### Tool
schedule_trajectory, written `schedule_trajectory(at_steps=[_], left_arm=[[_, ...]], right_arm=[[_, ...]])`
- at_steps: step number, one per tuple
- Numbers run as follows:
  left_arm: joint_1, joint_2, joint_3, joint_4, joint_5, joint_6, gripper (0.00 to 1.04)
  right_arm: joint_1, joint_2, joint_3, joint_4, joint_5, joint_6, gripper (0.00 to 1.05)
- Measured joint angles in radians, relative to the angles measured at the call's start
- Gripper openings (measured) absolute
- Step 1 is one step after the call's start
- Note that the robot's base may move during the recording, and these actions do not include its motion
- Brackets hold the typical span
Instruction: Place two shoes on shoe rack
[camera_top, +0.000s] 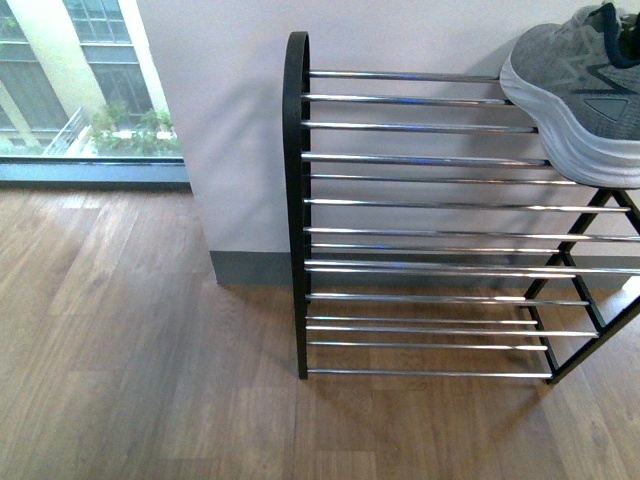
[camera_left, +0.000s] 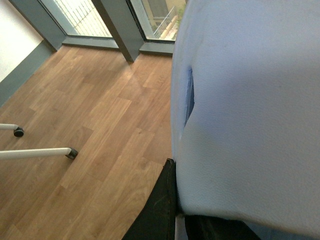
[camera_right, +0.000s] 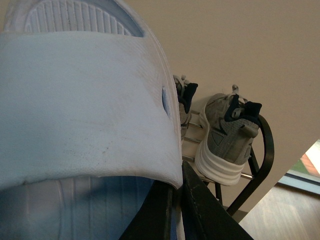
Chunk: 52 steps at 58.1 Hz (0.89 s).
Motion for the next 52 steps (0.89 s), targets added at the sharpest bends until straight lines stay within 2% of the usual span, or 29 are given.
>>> schedule_trajectory(at_steps=[49,52], left_arm=[[0.001,0.0,0.0,0.0,-0.001,0.0,0.02],[0.001,0.0,0.0,0.0,-0.001,0.0,0.02]], right_arm=[[0.0,0.0,-0.001,0.0,-0.005,0.0,0.02],[-0.011,0.002,-0.001,0.0,-0.051,0.023,0.02]])
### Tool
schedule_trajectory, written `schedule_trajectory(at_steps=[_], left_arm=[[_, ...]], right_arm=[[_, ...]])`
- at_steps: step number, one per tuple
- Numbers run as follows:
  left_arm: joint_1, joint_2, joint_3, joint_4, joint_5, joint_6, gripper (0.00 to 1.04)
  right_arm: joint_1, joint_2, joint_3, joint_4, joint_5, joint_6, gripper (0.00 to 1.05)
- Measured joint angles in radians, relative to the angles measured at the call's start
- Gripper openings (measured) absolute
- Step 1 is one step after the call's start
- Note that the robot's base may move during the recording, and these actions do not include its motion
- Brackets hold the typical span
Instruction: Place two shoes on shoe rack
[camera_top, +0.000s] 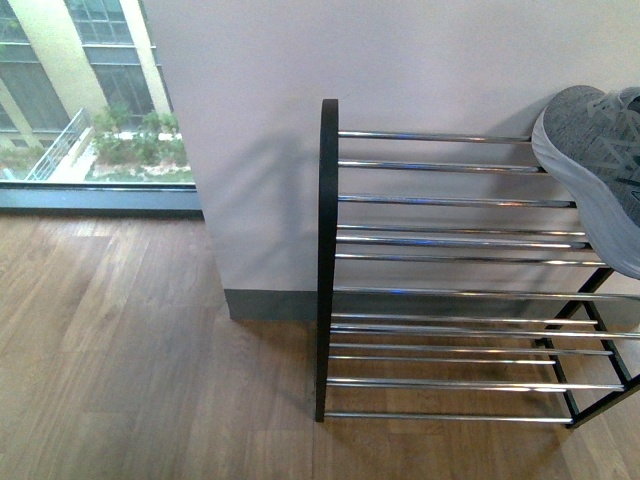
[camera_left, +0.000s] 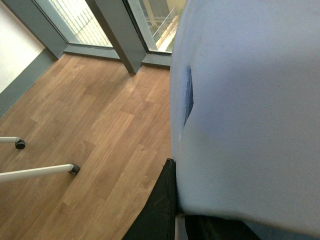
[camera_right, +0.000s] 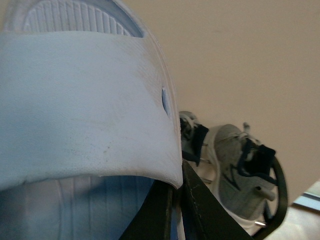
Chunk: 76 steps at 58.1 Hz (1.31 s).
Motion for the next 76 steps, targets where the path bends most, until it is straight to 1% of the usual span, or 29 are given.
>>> schedule_trajectory(at_steps=[1,4,8,13,17,20,29,34,43,49,59,67,76], left_arm=[[0.0,0.0,0.0,0.0,0.0,0.0,0.02],[0.0,0.0,0.0,0.0,0.0,0.0,0.02],[0.0,0.0,0.0,0.0,0.0,0.0,0.02],[0.0,0.0,0.0,0.0,0.0,0.0,0.02],[0.0,0.0,0.0,0.0,0.0,0.0,0.02],[0.0,0.0,0.0,0.0,0.0,0.0,0.02],[0.0,0.0,0.0,0.0,0.0,0.0,0.02],[0.0,0.0,0.0,0.0,0.0,0.0,0.02],[0.0,0.0,0.0,0.0,0.0,0.0,0.02],[0.0,0.0,0.0,0.0,0.0,0.0,0.02],[0.0,0.0,0.0,0.0,0.0,0.0,0.02],[0.0,0.0,0.0,0.0,0.0,0.0,0.02],[0.0,0.0,0.0,0.0,0.0,0.0,0.02]], right_arm=[[-0.011,0.002,0.0,0.0,-0.045,0.027,0.02],[-0.024,0.014,0.0,-0.003,-0.118,0.066,0.02],[-0.015,0.044,0.008,-0.023,-0.14,0.112,0.02],[0.029,0.119,0.021,-0.023,-0.097,0.136,0.02],[0.071,0.2,0.031,0.022,-0.061,0.134,0.02],[0.106,0.307,0.047,0.106,-0.038,0.137,0.02],[0.163,0.645,0.137,0.342,0.028,0.142,0.02],[0.194,0.815,0.19,0.43,0.069,0.142,0.02],[0.248,1.037,0.278,0.5,0.111,0.145,0.02],[0.294,1.221,0.389,0.557,0.157,0.15,0.02],[0.307,1.458,0.572,0.563,0.217,0.18,0.02],[0.285,1.641,0.729,0.56,0.274,0.194,0.02],[0.257,1.746,0.816,0.544,0.307,0.185,0.02]])
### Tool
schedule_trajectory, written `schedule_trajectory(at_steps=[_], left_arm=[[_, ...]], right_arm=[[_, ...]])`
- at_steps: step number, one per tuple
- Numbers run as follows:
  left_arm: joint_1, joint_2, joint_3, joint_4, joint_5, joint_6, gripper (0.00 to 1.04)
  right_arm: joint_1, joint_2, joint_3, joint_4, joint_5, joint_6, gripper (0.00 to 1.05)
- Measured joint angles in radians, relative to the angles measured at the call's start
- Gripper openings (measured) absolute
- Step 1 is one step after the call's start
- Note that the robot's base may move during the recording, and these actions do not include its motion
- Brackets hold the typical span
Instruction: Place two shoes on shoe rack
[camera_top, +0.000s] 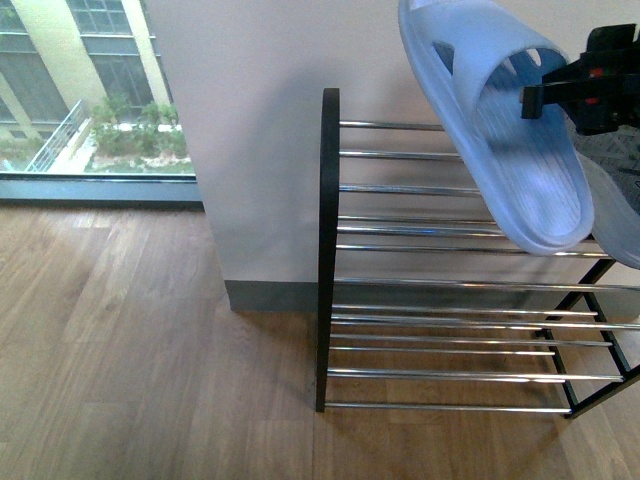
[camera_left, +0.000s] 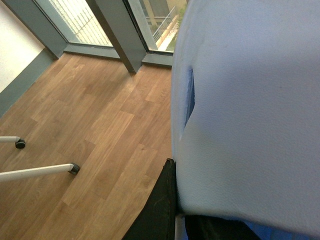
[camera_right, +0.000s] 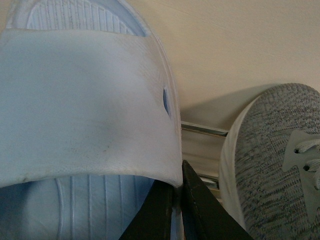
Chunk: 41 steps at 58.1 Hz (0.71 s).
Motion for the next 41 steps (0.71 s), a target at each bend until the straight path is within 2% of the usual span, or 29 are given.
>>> schedule_trajectory(at_steps=[15,31,37,41], left_arm=[[0.0,0.0,0.0,0.0,0.0,0.0,0.02],[0.0,0.0,0.0,0.0,0.0,0.0,0.02],[0.0,0.0,0.0,0.0,0.0,0.0,0.02],[0.0,0.0,0.0,0.0,0.0,0.0,0.02]], right_arm=[[-0.08,0.056,0.027,-0.028,0.043,-0.059,0.02],[-0.082,0.057,0.03,-0.027,0.047,-0.113,0.02],[-0.078,0.057,0.03,-0.029,0.026,-0.112,0.14],[-0.077,0.052,0.03,-0.034,0.019,-0.11,0.3]])
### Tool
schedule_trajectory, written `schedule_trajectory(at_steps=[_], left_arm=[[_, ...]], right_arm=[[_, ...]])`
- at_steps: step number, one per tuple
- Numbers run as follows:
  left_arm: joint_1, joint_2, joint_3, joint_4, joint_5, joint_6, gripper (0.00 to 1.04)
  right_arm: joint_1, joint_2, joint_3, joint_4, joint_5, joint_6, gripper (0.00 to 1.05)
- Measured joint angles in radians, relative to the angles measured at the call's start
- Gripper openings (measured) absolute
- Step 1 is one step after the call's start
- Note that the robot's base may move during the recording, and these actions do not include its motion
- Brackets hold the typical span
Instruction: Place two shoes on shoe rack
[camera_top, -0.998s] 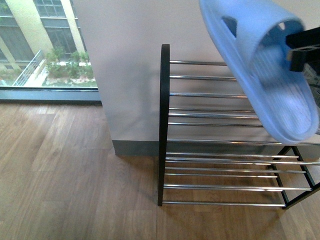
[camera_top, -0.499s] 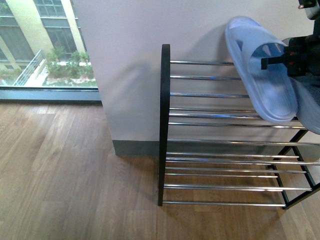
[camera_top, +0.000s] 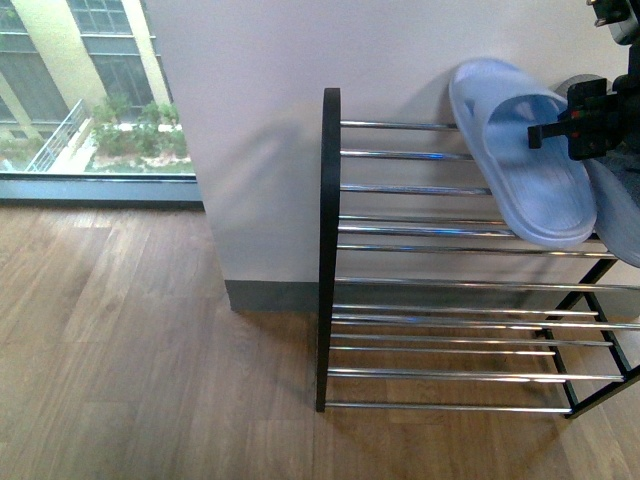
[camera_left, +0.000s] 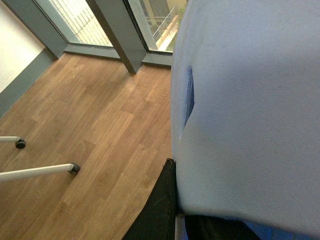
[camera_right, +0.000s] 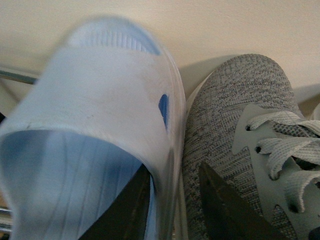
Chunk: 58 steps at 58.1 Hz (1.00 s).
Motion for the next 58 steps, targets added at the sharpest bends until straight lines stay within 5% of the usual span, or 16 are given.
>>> schedule_trajectory(at_steps=[18,26,30,35,54,58], left_arm=[[0.0,0.0,0.0,0.0,0.0,0.0,0.02],[0.0,0.0,0.0,0.0,0.0,0.0,0.02],[0.0,0.0,0.0,0.0,0.0,0.0,0.02],[0.0,0.0,0.0,0.0,0.0,0.0,0.02],[0.0,0.0,0.0,0.0,0.0,0.0,0.02],[0.0,0.0,0.0,0.0,0.0,0.0,0.02]], right_arm=[[-0.051,-0.268,-0.046,-0.195,-0.09,-0.014,0.96],[-0.076,-0.425,-0.109,-0.175,-0.087,-0.089,0.95],[-0.081,-0.438,-0.211,0.119,-0.203,0.012,0.81],[-0.055,-0.479,-0.377,0.322,-0.21,0.113,0.62],[-0.006,-0.701,-0.637,0.372,-0.162,0.165,0.06],[0.001,-0.738,-0.669,0.372,-0.153,0.167,0.01]])
